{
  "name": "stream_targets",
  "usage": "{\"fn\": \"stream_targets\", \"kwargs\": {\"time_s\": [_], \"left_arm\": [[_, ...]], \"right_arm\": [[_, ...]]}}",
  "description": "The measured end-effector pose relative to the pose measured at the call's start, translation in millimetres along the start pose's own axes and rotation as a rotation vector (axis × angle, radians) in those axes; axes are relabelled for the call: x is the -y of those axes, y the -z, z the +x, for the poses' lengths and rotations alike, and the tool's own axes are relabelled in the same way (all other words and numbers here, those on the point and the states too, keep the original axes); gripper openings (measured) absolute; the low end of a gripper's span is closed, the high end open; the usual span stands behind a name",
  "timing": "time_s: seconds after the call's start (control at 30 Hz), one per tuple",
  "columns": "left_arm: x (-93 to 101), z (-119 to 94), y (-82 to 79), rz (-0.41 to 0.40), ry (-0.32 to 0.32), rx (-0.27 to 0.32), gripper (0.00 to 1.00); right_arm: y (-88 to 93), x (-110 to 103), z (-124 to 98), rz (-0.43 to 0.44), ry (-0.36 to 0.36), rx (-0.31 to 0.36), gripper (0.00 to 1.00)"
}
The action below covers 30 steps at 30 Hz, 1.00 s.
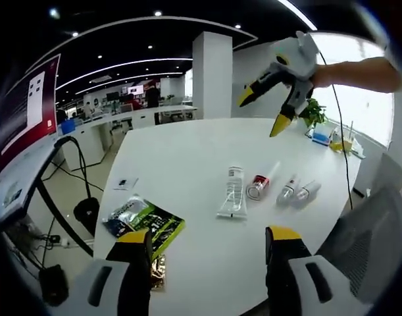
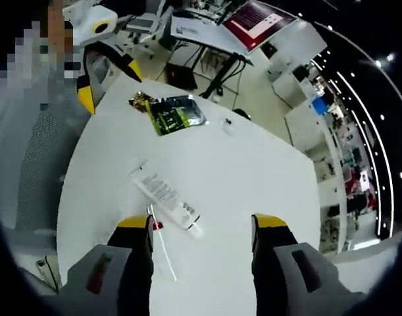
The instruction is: Arrange the skincare products in the storage area until every visible bottle or jar stands upright without overlapping.
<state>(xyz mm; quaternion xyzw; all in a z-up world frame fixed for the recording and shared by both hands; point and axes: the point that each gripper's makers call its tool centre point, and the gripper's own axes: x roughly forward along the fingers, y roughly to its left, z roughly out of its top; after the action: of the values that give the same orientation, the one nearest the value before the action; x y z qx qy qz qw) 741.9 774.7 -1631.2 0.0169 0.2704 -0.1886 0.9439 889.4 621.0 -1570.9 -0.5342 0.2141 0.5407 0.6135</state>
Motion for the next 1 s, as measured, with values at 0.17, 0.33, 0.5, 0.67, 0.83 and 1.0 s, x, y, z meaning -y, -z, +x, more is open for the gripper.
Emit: {"fn": "stream_targets", "kwargs": {"time_s": [0.17, 0.33, 0.5, 0.67, 0.83, 1.0], "left_arm": [[-1.3, 0, 0.9, -0.011, 0.001, -0.001, 0.71], [-4.0, 0, 2.9, -0.023, -0.005, -0.003, 0.7], [-5.4, 1, 6.0, -0.019, -0.009, -0.006, 0.7], [-7.2, 2, 7.9, -0.024, -0.009, -0.005, 0.7], [-7.2, 5, 13.0, -0.017, -0.004, -0.021, 0.68], [-8.5, 5, 14.3, -0.026, -0.007, -0.022, 0.68]], "right_arm": [[-0.1, 5, 18, -0.057, -0.054, -0.024, 0.48], [5.6, 7, 40, -0.114, -0.114, -0.068, 0.45], [17.8, -1, 66, -0.177, -0.189, -0.124, 0.45], [26.6, -10, 88, -0.236, -0.246, -0.162, 0.44], [33.7, -16, 104, -0.29, -0.298, -0.193, 0.42], [38.3, -22, 116, -0.319, -0.351, -0.2, 0.43]]}}
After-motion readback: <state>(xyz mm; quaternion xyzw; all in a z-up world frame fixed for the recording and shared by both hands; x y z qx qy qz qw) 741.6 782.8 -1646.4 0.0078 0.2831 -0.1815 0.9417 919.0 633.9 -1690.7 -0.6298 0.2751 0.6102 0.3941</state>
